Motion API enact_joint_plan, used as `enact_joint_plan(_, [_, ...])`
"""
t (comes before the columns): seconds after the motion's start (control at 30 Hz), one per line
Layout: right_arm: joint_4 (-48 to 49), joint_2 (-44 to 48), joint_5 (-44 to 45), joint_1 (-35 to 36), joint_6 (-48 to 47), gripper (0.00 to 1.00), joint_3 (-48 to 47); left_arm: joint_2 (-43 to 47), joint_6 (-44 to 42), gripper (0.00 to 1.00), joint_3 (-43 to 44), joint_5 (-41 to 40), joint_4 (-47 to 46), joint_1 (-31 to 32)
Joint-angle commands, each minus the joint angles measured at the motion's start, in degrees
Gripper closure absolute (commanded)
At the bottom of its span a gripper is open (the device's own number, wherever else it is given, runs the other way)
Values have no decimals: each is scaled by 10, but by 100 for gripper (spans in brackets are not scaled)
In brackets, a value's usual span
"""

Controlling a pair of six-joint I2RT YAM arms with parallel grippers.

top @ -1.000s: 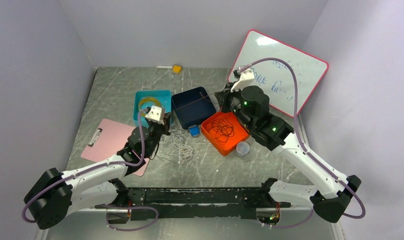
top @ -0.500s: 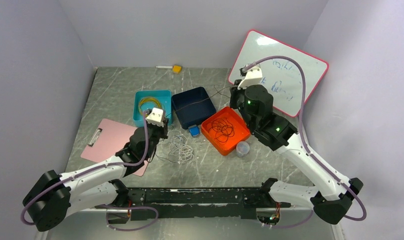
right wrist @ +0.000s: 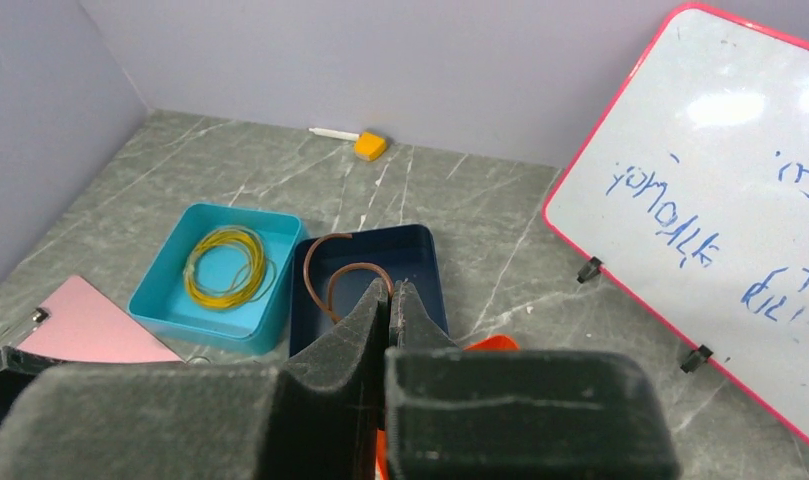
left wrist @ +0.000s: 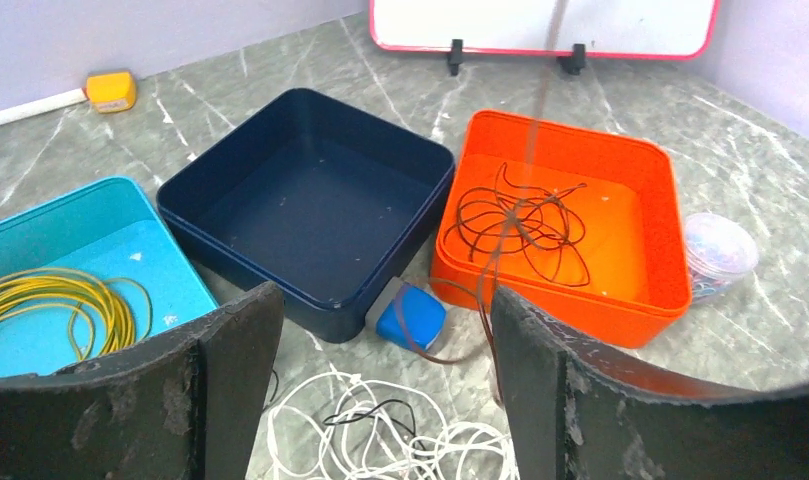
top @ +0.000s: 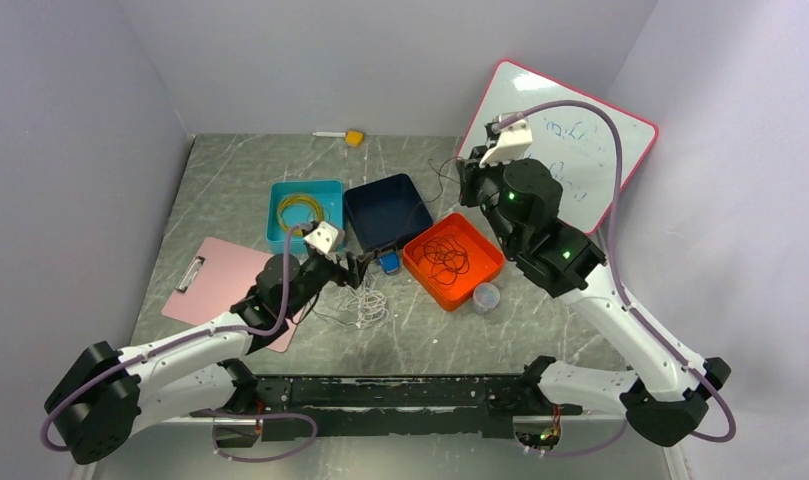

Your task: Untangle the cables

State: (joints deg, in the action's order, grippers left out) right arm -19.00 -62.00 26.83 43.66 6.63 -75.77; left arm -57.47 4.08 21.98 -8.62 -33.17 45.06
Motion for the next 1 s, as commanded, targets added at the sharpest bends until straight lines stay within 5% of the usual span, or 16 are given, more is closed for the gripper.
enact_joint_plan(0.0, [8, -11, 13, -6, -14, 100, -22, 13, -3, 20, -11, 43, -19, -3])
enact_joint_plan(0.57, [-18, -17, 36, -30, -13, 100, -23, 48, 71, 20, -39, -23, 37, -2])
enact_joint_plan(0.97, [-44, 7, 57, -46, 12, 100, 66, 31, 86, 21, -15, -45, 87, -3])
